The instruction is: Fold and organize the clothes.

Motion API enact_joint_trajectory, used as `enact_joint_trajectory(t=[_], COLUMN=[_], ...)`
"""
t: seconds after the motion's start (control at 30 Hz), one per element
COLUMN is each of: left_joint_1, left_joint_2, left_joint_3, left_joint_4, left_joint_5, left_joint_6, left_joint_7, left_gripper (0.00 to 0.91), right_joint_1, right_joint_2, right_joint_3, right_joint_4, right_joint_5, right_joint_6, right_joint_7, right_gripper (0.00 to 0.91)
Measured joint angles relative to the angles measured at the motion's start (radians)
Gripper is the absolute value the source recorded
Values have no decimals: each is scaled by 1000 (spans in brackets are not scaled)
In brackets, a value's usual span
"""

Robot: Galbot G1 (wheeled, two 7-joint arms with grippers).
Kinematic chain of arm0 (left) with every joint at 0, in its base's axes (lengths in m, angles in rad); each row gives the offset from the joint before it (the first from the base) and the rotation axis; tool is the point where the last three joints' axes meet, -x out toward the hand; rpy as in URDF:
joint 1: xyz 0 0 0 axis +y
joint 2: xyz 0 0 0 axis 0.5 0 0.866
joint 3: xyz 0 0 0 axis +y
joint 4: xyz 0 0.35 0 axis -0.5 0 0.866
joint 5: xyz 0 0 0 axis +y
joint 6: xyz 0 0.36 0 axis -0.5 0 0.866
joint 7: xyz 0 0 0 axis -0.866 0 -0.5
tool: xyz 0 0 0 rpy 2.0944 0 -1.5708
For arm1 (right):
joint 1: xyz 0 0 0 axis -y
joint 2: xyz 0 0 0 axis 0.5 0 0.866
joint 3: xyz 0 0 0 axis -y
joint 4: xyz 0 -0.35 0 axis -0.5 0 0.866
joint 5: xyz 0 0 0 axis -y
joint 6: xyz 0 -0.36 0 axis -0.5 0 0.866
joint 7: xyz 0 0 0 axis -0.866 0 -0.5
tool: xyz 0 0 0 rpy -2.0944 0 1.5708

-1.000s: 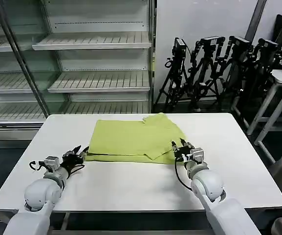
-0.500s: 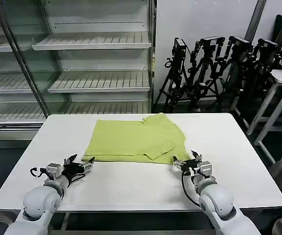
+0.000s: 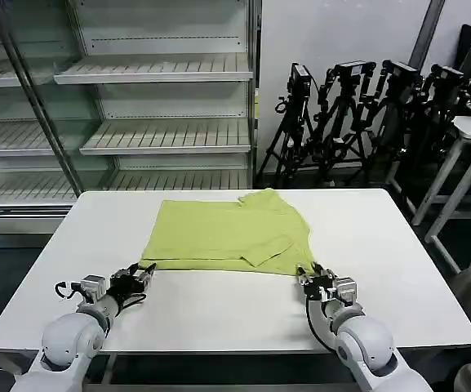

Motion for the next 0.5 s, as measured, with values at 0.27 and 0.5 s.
enact_joint_trajectory(t=[0.27,0.5], left_joint_1=[24,100], left_joint_2=[-7,-19], left_joint_3=[-3,-26], left_joint_4=[-25,-98], left_joint_5=[12,31], left_joint_6=[2,3], left_joint_7=[3,-1], left_gripper=[10,20], right_joint_1=[-36,-131], right_joint_2=[-15,-33], right_joint_3=[19,58], right_joint_4=[36,127], right_joint_5=[1,-27], right_joint_6=[-2,-5], right_joint_7=[-3,-12], right_gripper=[0,0])
